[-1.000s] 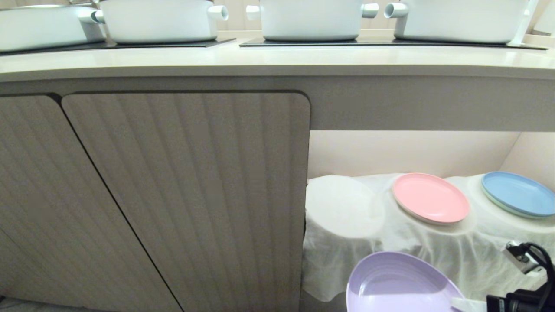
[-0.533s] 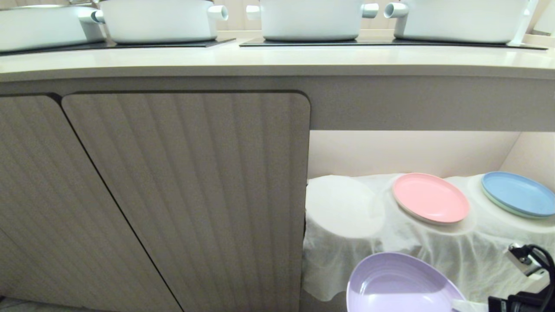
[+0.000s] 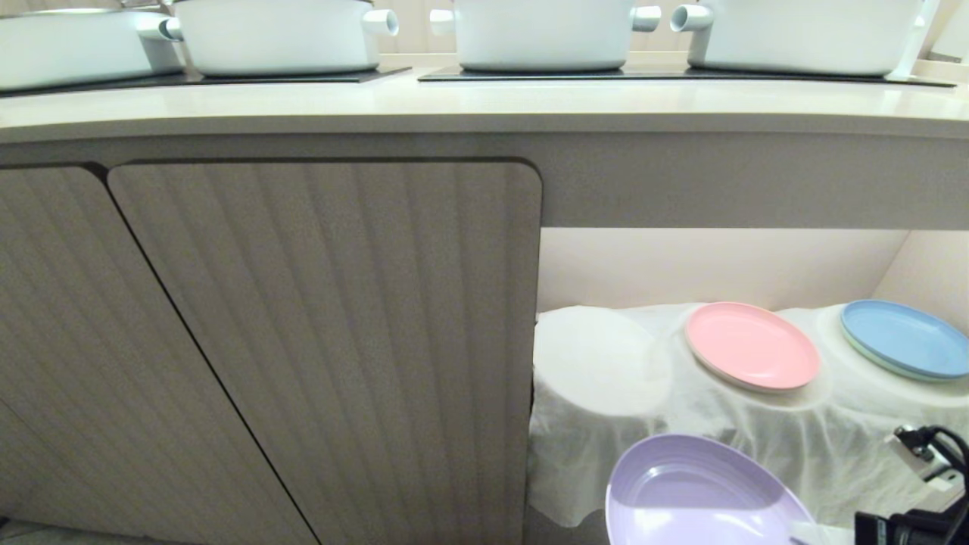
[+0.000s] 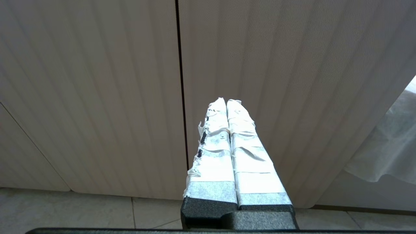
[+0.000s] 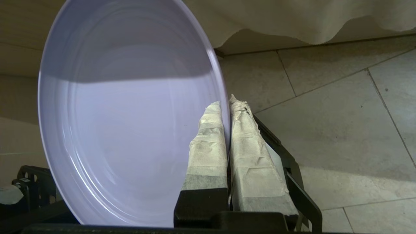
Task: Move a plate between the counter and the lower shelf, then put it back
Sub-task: Put the plate
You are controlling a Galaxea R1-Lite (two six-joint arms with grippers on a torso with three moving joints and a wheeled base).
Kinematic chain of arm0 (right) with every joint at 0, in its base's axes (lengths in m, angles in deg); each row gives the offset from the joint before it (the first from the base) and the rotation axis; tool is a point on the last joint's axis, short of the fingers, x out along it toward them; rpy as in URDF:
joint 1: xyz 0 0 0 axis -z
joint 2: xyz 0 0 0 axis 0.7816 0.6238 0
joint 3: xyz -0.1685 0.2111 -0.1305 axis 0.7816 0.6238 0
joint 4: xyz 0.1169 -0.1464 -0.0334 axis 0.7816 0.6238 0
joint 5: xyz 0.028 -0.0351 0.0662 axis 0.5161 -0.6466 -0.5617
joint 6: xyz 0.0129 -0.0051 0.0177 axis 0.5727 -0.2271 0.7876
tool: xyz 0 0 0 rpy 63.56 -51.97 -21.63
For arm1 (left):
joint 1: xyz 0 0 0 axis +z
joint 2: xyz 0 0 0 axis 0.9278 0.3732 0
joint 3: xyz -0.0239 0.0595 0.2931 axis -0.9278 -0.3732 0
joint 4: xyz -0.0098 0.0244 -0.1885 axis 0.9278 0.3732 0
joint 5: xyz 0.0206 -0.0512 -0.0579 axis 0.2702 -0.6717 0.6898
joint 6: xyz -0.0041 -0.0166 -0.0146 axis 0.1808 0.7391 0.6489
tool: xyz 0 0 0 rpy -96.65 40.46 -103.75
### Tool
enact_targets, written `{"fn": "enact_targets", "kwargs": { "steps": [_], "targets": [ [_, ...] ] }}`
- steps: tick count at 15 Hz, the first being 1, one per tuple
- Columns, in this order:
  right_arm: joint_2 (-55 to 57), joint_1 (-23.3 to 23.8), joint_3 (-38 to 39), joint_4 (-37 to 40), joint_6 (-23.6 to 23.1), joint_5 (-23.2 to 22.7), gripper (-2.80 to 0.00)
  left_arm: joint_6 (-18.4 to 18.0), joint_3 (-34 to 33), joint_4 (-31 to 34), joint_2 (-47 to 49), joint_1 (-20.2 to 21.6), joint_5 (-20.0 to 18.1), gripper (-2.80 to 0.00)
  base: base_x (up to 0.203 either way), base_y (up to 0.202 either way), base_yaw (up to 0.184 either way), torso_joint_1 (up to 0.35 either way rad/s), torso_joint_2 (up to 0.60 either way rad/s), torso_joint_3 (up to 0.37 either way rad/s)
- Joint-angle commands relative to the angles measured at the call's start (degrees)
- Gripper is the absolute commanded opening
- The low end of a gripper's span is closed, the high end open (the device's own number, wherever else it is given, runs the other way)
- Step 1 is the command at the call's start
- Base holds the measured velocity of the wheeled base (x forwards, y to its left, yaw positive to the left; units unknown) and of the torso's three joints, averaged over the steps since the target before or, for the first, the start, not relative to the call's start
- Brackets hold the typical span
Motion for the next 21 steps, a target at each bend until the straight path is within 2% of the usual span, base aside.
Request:
{"fn": "enact_targets", "kwargs": {
  "steps": [1,5,12,21],
  "targets": [
    [-0.43,-0.01,-1.12,-0.12,0.21,-0.10,-2.80,0.03,0.00,-0.01,0.04,0.00,0.02,-2.80,0.000,0.000,0.000,0.000,0.00,0.000],
    [-0.50,-0.08,-2.02,0.52,0.13,-0.10,-2.80,0.03,0.00,-0.01,0.04,0.09,0.02,-2.80,0.000,0.000,0.000,0.000,0.00,0.000],
    [-5.25,-0.09,-3.02,7.73,-0.22,-0.10,-2.80,0.03,0.00,-0.01,0.04,0.00,0.02,-2.80,0.000,0.000,0.000,0.000,0.00,0.000],
    [-5.61,-0.36,-2.72,8.06,-1.46,-0.18,-2.80,0.03,0.00,-0.01,0.04,0.00,0.02,-2.80,0.000,0.000,0.000,0.013,-0.05,-0.037]
  ]
}}
